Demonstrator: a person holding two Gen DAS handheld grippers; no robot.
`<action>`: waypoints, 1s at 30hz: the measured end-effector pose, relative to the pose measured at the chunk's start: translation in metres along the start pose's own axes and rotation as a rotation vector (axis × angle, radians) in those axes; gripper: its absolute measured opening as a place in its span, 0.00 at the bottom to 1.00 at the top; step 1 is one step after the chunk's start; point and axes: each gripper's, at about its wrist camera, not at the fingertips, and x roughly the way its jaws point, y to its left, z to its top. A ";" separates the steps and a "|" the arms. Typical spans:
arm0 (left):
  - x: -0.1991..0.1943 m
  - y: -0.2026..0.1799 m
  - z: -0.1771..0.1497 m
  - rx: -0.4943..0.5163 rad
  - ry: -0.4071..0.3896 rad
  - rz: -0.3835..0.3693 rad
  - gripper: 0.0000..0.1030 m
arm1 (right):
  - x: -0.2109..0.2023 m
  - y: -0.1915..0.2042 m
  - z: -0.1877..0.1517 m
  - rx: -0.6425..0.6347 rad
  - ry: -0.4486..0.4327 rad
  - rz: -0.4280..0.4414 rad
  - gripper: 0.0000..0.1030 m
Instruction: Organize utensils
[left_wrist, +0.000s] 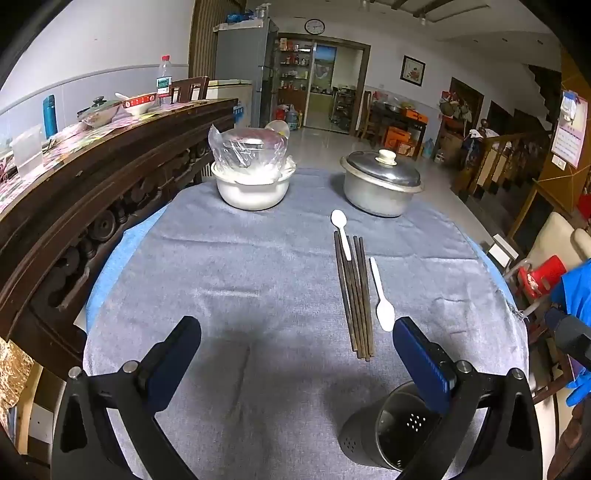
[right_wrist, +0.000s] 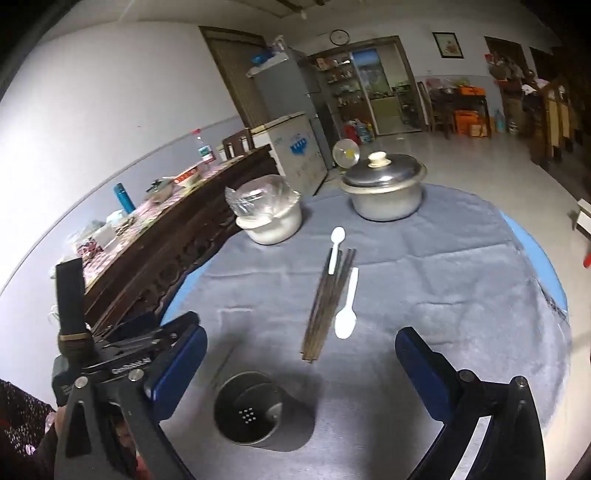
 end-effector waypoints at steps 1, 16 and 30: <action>0.000 0.000 0.000 -0.001 0.000 -0.001 1.00 | 0.001 0.001 0.001 0.000 0.001 0.001 1.00; 0.002 0.000 0.000 0.000 0.011 -0.008 1.00 | -0.003 0.007 0.004 -0.001 -0.005 0.029 1.00; 0.004 -0.001 -0.003 0.008 0.008 -0.006 1.00 | 0.000 0.012 0.002 0.003 0.007 0.056 1.00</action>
